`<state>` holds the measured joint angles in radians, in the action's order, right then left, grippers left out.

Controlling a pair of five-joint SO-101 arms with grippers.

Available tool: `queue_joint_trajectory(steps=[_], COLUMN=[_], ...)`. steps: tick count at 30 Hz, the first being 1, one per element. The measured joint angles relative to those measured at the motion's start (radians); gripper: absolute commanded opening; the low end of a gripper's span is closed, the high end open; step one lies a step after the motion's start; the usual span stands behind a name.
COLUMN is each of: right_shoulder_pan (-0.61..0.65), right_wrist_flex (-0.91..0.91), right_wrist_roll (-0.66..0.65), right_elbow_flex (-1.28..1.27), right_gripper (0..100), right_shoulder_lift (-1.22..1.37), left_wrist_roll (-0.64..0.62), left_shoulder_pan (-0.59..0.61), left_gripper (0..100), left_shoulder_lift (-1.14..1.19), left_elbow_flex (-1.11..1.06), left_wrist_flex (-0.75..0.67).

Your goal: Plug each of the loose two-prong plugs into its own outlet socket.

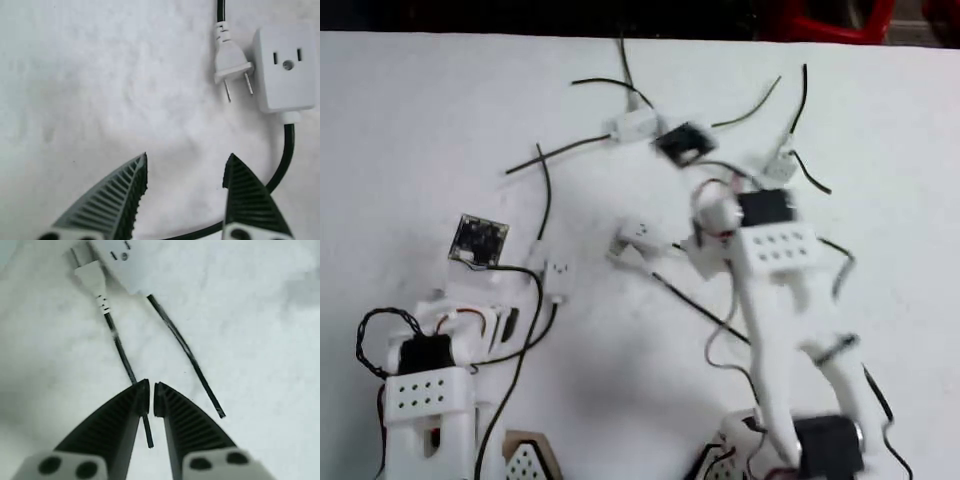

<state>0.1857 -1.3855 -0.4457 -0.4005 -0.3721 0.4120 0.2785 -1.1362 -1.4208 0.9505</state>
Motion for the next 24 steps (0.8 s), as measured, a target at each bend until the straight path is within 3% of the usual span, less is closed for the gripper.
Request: queue_joint_trajectory(steps=[4, 10, 18, 24], right_shoulder_pan=[-0.046, 0.055, 0.341, 0.408], right_wrist_flex=[-0.002, 0.031, 0.295, 0.373], right_wrist_roll=[0.069, 0.118, 0.224, 0.227], right_elbow_flex=[-0.026, -0.132, -0.27, -0.224], right_gripper=[2.9, 21.1, 18.3, 18.3], right_shoulder_lift=[-0.066, -0.072, -0.058, 0.143], left_wrist_roll=[0.0, 0.0, 0.0, 0.0], left_shoulder_pan=[0.0, 0.0, 0.0, 0.0], left_gripper=[25, 25, 25, 25], left_shoulder_lift=[0.0, 0.0, 0.0, 0.0], left_elbow_flex=[0.0, 0.0, 0.0, 0.0], left_wrist_flex=[0.0, 0.0, 0.0, 0.0])
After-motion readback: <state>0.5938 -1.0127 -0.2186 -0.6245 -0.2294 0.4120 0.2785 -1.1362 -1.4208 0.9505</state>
